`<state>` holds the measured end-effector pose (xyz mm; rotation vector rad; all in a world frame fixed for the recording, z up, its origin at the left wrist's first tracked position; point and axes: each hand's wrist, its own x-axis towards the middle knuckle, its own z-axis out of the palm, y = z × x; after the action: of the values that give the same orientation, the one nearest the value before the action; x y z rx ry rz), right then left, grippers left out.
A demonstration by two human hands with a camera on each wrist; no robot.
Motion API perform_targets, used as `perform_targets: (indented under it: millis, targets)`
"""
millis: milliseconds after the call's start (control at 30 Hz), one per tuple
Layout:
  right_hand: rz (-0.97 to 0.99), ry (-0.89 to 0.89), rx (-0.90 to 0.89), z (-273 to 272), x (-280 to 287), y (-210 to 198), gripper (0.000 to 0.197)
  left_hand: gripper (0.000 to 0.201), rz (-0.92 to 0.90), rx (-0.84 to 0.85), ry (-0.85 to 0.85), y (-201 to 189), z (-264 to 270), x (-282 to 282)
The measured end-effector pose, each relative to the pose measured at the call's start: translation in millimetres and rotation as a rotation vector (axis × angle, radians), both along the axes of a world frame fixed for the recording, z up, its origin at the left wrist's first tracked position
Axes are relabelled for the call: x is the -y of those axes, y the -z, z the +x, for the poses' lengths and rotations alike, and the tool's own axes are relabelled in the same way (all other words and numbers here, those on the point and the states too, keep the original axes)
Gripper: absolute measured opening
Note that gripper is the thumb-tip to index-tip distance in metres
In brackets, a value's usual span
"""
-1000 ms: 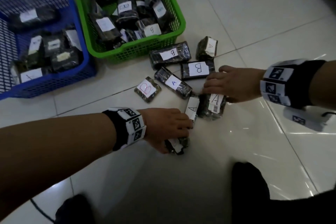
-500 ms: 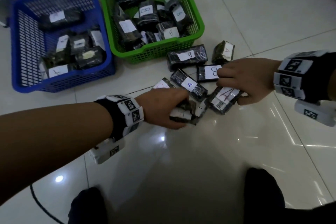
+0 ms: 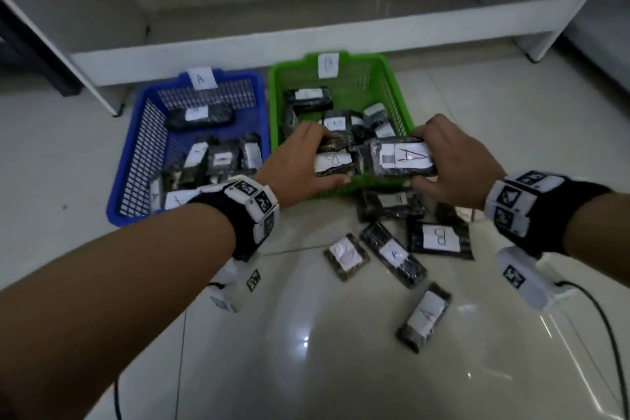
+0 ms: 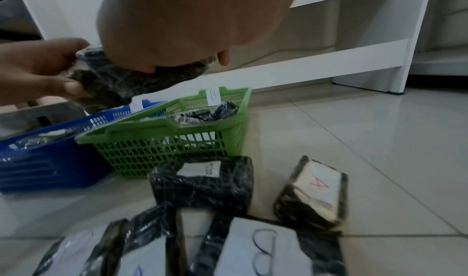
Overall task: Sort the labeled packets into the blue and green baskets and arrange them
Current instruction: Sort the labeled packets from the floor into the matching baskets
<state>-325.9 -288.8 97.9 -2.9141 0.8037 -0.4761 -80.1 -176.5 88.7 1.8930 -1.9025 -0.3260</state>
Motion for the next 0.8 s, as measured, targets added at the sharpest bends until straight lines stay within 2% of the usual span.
perform_targets:
  millis: [100,267,300,433,567,700,800]
  targets:
    - [0.021,0.132,0.084,20.6,4.2,-2.1,0.057,0.060,-0.001,-0.066,-0.156,1.9,4.4,14.7]
    - [0.006,0.143,0.119,29.1,6.8,-3.5,0.059,0.056,-0.112,0.136,-0.273,2.0,16.2,52.3]
    - [0.003,0.145,0.119,27.6,8.2,-4.1,0.060,0.056,-0.129,0.124,-0.331,-0.8,20.2,62.0]
    - [0.057,0.194,0.160,22.7,13.5,-0.4,0.059,0.054,-0.104,-0.110,-0.473,-2.6,36.3,91.3]
    - [0.111,0.234,0.188,20.5,25.7,4.5,0.062,0.049,-0.061,-0.127,-0.553,9.2,53.8,115.9]
    - [0.157,0.266,0.200,19.4,30.4,13.9,0.063,0.045,0.012,-0.181,-0.563,25.4,69.5,128.5]
    - [0.167,0.296,0.206,24.7,37.8,17.4,0.062,0.040,0.036,-0.118,-0.435,35.9,75.9,133.1]
